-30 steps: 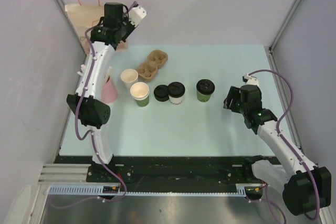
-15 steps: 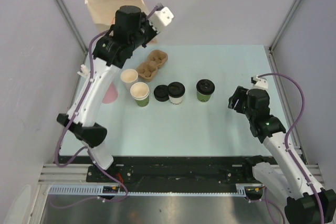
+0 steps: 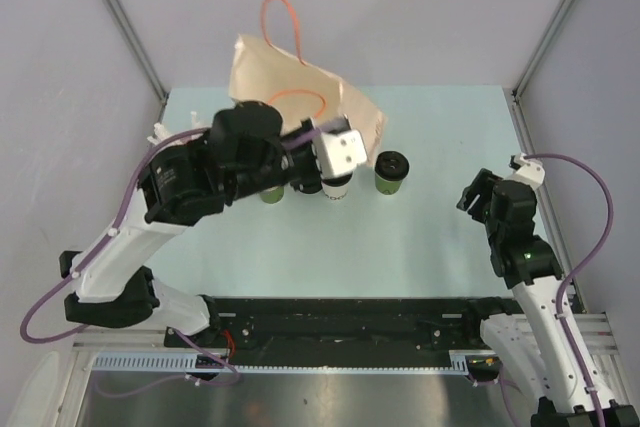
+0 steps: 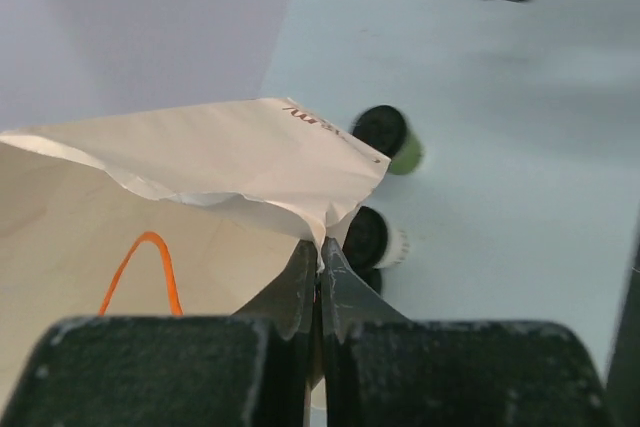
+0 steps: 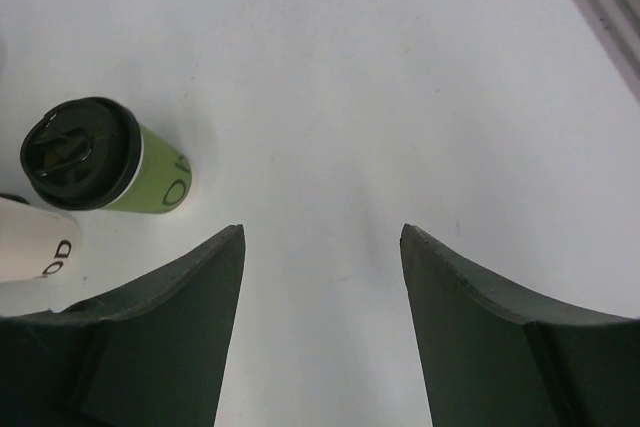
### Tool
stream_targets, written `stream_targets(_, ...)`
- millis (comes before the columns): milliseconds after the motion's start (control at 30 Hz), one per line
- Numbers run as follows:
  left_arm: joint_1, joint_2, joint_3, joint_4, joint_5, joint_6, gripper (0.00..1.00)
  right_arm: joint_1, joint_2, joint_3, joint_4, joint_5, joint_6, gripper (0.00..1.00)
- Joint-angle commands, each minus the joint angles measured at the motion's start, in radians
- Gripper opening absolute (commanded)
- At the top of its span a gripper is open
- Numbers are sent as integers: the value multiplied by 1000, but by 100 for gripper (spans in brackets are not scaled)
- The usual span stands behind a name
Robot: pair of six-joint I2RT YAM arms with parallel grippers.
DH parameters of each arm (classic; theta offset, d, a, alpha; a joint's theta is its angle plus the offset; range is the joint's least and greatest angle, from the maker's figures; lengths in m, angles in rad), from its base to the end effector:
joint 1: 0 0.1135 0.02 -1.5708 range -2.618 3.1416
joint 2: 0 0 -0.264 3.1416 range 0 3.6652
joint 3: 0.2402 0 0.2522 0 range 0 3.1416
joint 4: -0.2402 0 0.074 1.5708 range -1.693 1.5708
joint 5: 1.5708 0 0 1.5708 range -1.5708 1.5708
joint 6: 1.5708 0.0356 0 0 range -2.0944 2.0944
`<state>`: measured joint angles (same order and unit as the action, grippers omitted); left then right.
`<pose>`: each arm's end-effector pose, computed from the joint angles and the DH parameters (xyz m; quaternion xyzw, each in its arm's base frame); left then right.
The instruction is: Pack the takeout coffee
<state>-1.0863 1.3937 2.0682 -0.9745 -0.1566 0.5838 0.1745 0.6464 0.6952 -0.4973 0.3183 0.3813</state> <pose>0.1128 -0.2024 0.5409 0.5637 0.5729 -0.0861 0.5888 0.1478 0.0147 0.2976 0.1702 0.8228 0.0151 0.5421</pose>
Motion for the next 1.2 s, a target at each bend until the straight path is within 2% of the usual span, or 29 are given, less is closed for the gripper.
stream_targets(0, -156, 7, 46, -194, 37, -111, 1, -32, -21, 66, -60, 44, -28, 69)
stream_targets(33, -206, 10, 30, -208, 49, -127, 1, -38, -19, 79, -67, 44, -32, 69)
stream_targets(67, -225, 10, 15, -222, 96, -137, 1, -40, -17, 84, -78, 45, -35, 69)
stream_targets(233, -300, 48, -86, -225, 147, -145, 0, -50, -24, 109, -109, 50, -42, 70)
stream_targets(367, -379, 93, -102, -221, 186, -134, 0, -56, -45, 113, -122, 53, -53, 71)
stream_targets(433, -382, 129, -102, -217, 227, -124, 0, -56, -54, 115, -121, 42, -59, 72)
stream_targets(667, -382, 189, -183, -107, 236, -90, 0, -58, -56, 118, -127, 41, -79, 72)
stream_targets(1167, -320, 195, -421, 181, 246, -90, 0, -61, -47, 116, -133, 45, -96, 73)
